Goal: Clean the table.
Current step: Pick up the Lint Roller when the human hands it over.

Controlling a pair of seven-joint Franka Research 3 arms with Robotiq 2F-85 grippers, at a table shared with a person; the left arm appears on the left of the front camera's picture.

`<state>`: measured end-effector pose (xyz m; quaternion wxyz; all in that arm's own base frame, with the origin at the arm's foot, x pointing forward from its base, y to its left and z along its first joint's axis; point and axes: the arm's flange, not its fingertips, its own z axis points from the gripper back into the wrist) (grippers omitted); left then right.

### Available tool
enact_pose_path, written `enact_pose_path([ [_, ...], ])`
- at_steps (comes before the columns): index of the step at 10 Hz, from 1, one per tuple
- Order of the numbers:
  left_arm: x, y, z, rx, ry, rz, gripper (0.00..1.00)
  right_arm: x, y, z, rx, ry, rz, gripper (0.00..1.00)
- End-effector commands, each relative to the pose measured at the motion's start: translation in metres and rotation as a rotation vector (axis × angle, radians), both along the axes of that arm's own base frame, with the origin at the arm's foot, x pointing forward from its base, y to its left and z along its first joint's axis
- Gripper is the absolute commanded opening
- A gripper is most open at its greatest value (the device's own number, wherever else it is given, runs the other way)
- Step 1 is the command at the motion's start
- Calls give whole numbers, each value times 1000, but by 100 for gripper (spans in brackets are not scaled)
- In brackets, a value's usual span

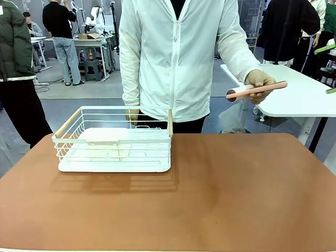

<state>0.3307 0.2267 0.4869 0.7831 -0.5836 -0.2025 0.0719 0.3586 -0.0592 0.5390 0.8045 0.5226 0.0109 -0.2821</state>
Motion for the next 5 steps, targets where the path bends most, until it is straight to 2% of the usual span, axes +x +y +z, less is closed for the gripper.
enact_pose_path([
  [1,-2,2,1,-10,-10,0,100,8,22,-8,-13,21,-53,100],
  [5,-2,2,1,-10,-10,0,100,34,42,-33,-56,-24,-96,100],
])
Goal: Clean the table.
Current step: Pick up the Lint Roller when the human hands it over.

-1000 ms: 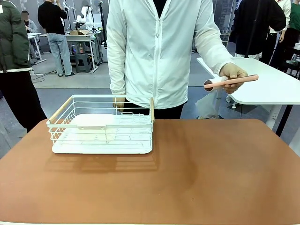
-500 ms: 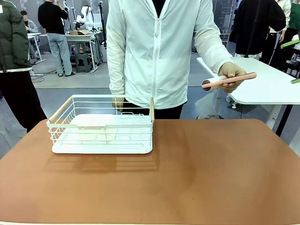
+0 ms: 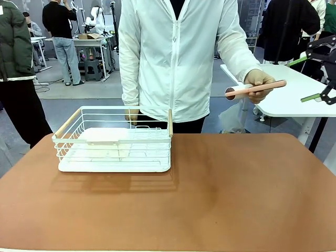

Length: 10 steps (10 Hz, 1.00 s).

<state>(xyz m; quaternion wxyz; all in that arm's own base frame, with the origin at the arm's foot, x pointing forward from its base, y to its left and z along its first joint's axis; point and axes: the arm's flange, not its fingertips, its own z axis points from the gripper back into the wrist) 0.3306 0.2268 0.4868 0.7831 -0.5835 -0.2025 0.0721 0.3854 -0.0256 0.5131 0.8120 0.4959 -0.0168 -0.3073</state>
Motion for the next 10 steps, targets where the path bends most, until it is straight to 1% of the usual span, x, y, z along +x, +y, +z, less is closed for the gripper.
enact_pose_path([
  [1,-2,2,1,-10,-11,0,100,12,12,-11,9,-33,-51,100],
  [3,-2,2,1,-10,-11,0,100,19,20,-20,4,-51,-95,100],
  [4,-2,2,1,-10,-11,0,100,27,24,-22,9,-62,-129,100],
  [5,-2,2,1,-10,-11,0,100,30,27,-25,16,-61,-138,100],
  [7,-2,2,1,-10,-11,0,100,38,37,-30,-15,-89,-169,100],
  [10,-2,2,1,-10,-11,0,100,47,45,-35,-19,-95,-207,100],
])
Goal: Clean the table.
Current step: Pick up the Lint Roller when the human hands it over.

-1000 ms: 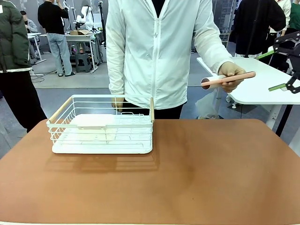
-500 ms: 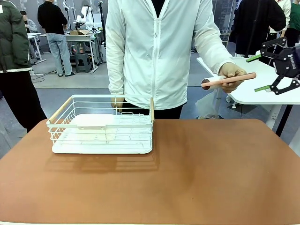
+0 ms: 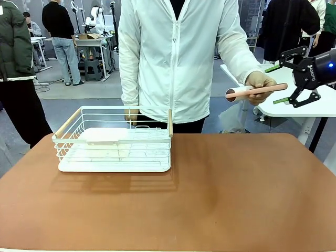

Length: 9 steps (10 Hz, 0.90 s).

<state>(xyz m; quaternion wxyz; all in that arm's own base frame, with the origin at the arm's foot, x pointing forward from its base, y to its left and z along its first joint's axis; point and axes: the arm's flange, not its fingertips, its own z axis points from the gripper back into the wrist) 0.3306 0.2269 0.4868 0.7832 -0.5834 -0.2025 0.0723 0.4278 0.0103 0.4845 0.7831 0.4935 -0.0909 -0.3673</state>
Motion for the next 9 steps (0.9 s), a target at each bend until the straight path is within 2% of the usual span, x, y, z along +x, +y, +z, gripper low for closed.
enact_pose_path([
  [1,-2,2,1,-10,-11,-1,100,6,11,-8,-15,-40,-23,100],
  [7,-2,2,1,-10,-11,-1,100,9,8,-13,-17,-46,-33,100],
  [9,-2,2,1,-10,-11,-1,100,11,6,-13,-18,-58,-37,46],
])
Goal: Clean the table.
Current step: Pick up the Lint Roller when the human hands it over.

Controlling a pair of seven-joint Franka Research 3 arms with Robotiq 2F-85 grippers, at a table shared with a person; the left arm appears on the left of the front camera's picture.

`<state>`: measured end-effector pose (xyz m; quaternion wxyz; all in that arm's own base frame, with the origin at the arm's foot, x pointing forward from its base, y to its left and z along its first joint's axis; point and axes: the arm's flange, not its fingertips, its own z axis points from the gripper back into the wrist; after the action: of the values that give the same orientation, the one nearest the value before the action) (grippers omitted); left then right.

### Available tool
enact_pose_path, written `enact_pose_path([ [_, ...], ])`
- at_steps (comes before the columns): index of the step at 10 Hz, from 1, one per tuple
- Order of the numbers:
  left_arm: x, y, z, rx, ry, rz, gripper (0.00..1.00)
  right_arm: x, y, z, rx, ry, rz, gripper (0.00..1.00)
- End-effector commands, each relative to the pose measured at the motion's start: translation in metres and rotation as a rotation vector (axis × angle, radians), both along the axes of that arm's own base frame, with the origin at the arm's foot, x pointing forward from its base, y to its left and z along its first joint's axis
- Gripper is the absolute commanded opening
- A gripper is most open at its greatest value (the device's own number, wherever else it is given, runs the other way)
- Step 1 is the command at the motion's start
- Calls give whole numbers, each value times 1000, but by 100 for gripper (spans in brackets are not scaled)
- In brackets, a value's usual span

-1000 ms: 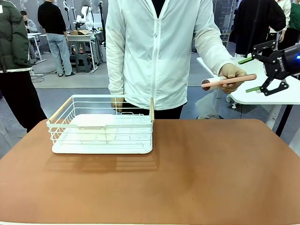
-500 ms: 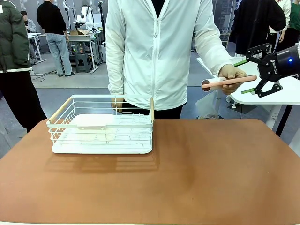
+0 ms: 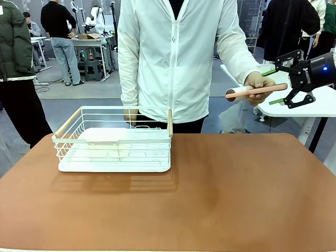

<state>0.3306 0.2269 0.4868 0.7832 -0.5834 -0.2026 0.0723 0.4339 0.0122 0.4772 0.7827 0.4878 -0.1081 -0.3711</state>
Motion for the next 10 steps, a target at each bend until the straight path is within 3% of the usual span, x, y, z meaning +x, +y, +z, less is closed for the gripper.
enact_pose_path([
  [1,-2,1,1,-10,-11,-1,100,7,2,-6,5,-37,-15,15],
  [2,-2,1,1,-10,-11,-1,100,8,1,-5,8,-39,-17,0],
  [10,-2,1,1,-10,-11,-1,100,9,1,-5,14,-41,-12,0],
])
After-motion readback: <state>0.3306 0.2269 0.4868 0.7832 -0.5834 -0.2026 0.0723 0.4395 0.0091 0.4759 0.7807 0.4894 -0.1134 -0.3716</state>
